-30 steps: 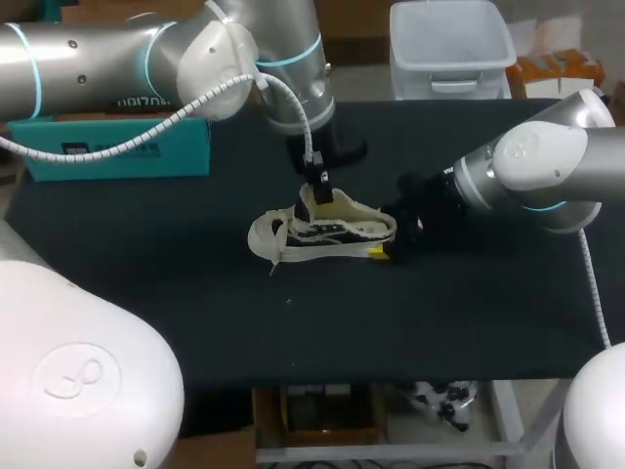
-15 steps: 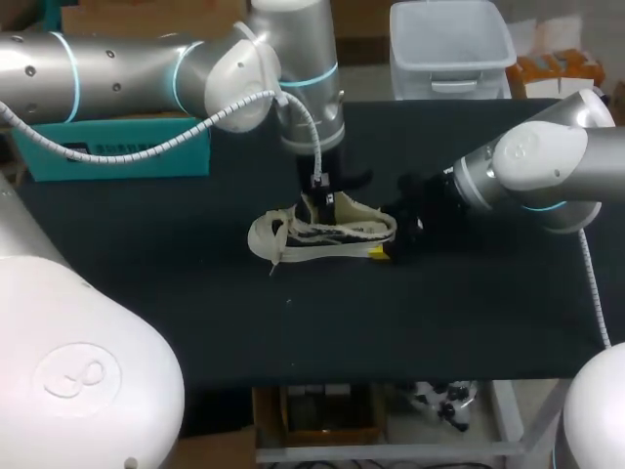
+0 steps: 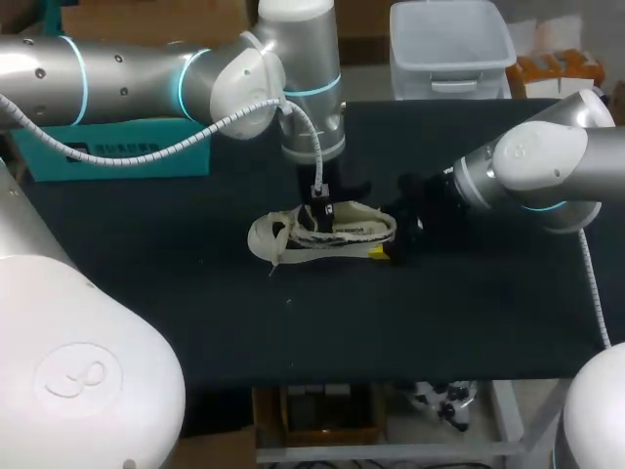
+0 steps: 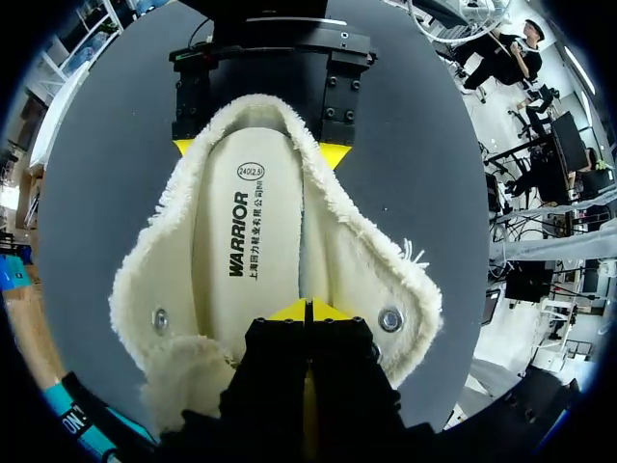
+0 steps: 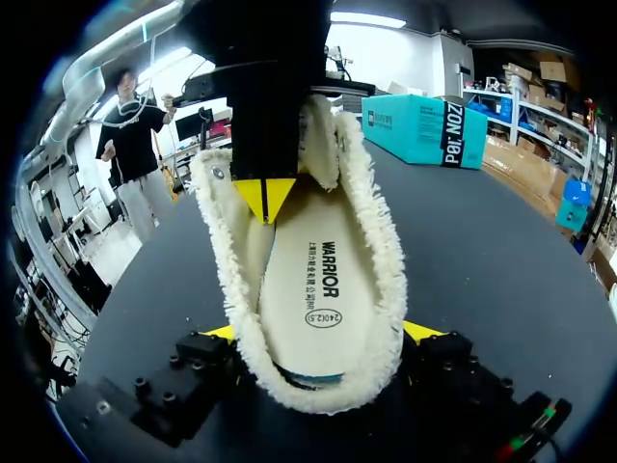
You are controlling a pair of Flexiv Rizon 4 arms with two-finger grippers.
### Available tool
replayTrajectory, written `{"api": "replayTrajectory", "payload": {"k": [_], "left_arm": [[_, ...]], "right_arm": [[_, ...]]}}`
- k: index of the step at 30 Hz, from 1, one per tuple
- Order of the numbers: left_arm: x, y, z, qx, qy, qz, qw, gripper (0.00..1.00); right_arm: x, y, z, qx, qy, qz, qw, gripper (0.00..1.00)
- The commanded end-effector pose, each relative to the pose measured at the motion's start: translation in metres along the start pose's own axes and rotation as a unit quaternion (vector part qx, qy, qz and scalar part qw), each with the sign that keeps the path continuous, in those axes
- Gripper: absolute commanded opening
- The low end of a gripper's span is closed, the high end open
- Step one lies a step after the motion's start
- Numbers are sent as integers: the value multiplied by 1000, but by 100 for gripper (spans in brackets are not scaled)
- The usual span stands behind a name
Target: Open the shoe tongue, take the insole out of the shoe, put the insole back into the shoe, and pack the shoe into the shoebox
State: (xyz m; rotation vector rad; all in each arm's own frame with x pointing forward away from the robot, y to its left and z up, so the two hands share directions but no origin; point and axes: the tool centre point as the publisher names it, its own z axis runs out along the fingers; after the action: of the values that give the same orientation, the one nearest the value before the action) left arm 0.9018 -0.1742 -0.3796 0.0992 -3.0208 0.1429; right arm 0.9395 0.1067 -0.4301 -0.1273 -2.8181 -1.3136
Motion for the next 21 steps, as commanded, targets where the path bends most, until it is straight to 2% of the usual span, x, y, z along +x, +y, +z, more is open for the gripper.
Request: {"api": "replayTrajectory", "payload": {"k": [1, 2, 4, 10, 13, 17, 21], "left_arm": [[3, -3, 13, -1, -12, -9, 1000, 0], [3, -3, 14, -1, -19, -14, 1000, 0], [3, -4, 14, 1, -31, -22, 999, 15], [-1, -3, 17, 0, -49, -32, 998, 24], [-2, -2, 20, 0, -58, -37, 998, 24], [-4, -3, 25, 0, -75, -42, 996, 14], [-9, -6, 31, -4, -93, -41, 995, 17]], "right_arm": [[-1, -4, 0, -1, 1, 0, 1000, 0], [-1, -4, 0, -1, 1, 0, 1000, 0], [-1, -4, 0, -1, 1, 0, 1000, 0], [-1, -4, 0, -1, 1, 0, 1000, 0], [-1, -4, 0, -1, 1, 0, 1000, 0], [-1, -4, 0, -1, 1, 0, 1000, 0], [-1, -4, 0, -1, 1, 0, 1000, 0]]}}
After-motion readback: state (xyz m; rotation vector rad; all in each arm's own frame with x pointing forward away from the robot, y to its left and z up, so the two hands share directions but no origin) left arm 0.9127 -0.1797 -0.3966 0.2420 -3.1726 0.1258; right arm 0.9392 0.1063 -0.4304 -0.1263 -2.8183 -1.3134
